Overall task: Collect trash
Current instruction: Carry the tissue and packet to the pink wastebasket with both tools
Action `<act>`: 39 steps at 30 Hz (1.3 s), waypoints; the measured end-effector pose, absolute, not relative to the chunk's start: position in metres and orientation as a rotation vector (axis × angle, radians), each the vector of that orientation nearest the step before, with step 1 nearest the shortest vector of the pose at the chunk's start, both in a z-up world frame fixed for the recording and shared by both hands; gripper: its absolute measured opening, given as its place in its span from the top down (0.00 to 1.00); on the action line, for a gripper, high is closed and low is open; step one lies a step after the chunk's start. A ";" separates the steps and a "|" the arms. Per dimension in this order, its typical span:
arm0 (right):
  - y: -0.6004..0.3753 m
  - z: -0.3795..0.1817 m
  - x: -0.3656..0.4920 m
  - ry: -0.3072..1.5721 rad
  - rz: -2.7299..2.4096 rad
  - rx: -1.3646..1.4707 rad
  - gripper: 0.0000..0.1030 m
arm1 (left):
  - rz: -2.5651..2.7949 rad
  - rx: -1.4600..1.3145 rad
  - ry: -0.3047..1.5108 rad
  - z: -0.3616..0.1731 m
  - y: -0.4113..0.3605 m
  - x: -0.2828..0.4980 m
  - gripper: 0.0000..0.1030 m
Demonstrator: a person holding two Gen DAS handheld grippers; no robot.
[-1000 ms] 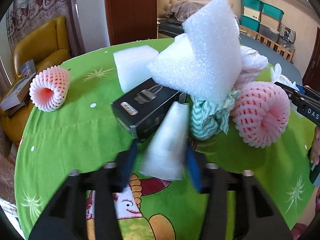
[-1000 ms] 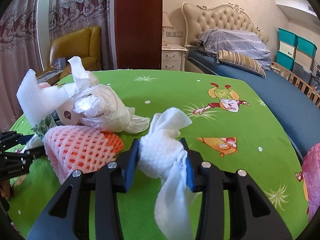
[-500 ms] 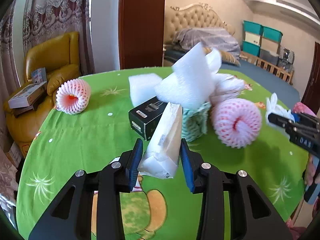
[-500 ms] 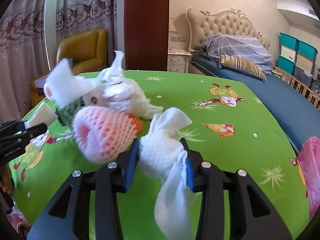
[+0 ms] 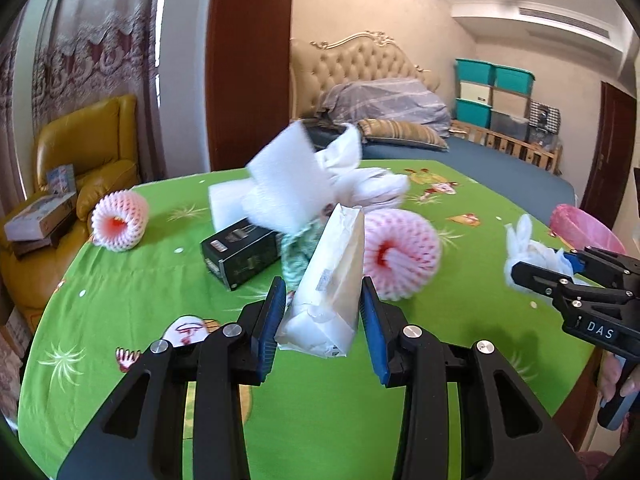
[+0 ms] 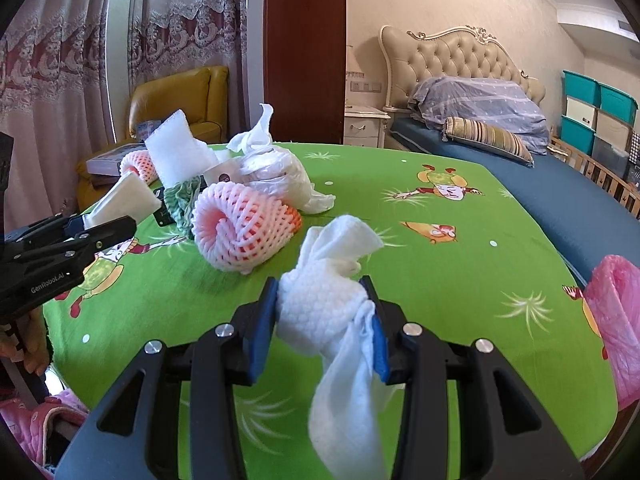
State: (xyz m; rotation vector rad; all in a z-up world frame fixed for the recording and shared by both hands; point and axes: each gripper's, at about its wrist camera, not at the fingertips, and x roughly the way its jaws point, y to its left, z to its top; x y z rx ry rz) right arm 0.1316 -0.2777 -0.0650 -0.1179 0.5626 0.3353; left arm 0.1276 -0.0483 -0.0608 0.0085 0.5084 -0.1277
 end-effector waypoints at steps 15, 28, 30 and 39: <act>-0.298 -0.037 0.100 0.416 0.317 -0.099 0.61 | -0.197 0.093 0.397 -0.041 -0.088 0.107 0.64; -0.342 -0.015 0.086 0.344 0.220 -0.085 0.61 | -0.309 0.169 0.367 -0.024 -0.137 0.114 0.64; -0.351 -0.012 0.085 0.336 0.201 -0.086 0.61 | -0.336 0.176 0.361 -0.020 -0.150 0.117 0.64; -0.409 -0.004 0.076 0.322 0.066 -0.089 0.61 | -0.461 0.197 0.357 -0.012 -0.207 0.132 0.64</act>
